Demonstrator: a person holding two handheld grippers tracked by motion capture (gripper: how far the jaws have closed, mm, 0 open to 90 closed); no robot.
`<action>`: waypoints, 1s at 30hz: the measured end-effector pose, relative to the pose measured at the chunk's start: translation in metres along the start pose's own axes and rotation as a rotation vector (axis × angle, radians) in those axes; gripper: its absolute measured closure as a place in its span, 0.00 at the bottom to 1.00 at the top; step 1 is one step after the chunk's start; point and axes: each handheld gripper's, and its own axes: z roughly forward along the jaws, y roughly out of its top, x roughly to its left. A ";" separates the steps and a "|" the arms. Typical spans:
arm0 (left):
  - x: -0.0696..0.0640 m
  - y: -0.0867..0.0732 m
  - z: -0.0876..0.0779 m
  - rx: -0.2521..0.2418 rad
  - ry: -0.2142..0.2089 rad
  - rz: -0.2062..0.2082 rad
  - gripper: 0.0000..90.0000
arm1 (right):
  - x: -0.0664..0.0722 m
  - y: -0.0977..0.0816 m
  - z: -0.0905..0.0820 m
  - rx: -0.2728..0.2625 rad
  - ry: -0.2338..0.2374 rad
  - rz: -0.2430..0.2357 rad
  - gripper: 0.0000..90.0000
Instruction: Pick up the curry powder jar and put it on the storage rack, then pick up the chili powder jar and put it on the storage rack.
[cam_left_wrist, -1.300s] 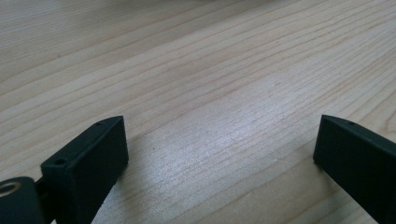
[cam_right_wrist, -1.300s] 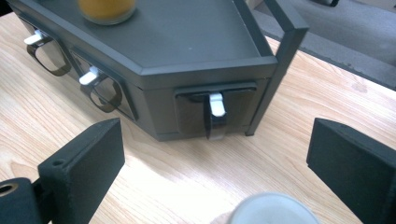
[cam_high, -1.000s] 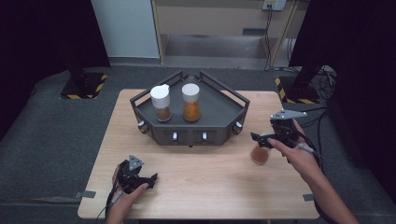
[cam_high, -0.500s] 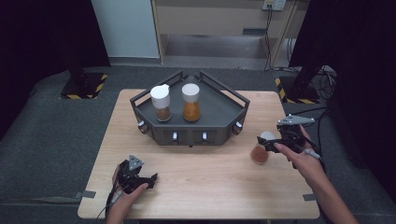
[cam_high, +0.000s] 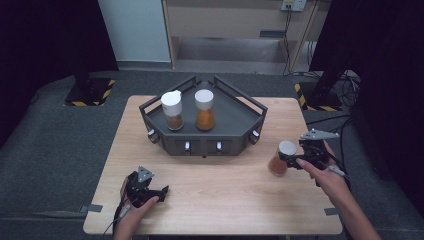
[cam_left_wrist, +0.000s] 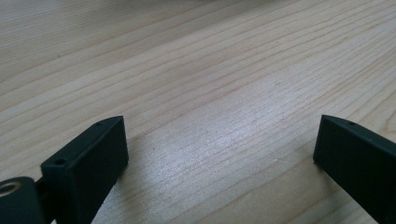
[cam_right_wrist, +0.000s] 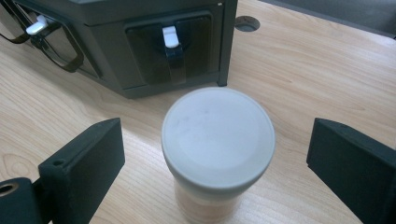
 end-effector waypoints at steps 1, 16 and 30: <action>0.000 0.000 0.000 0.000 0.000 0.000 0.02 | 0.000 -0.001 0.000 0.001 0.000 0.002 0.05; 0.000 0.000 0.000 0.000 0.001 -0.001 0.02 | -0.004 -0.018 0.007 0.018 0.004 0.027 0.05; -0.001 0.000 0.000 0.000 0.003 -0.002 0.02 | -0.006 -0.020 0.020 0.040 0.003 0.032 0.06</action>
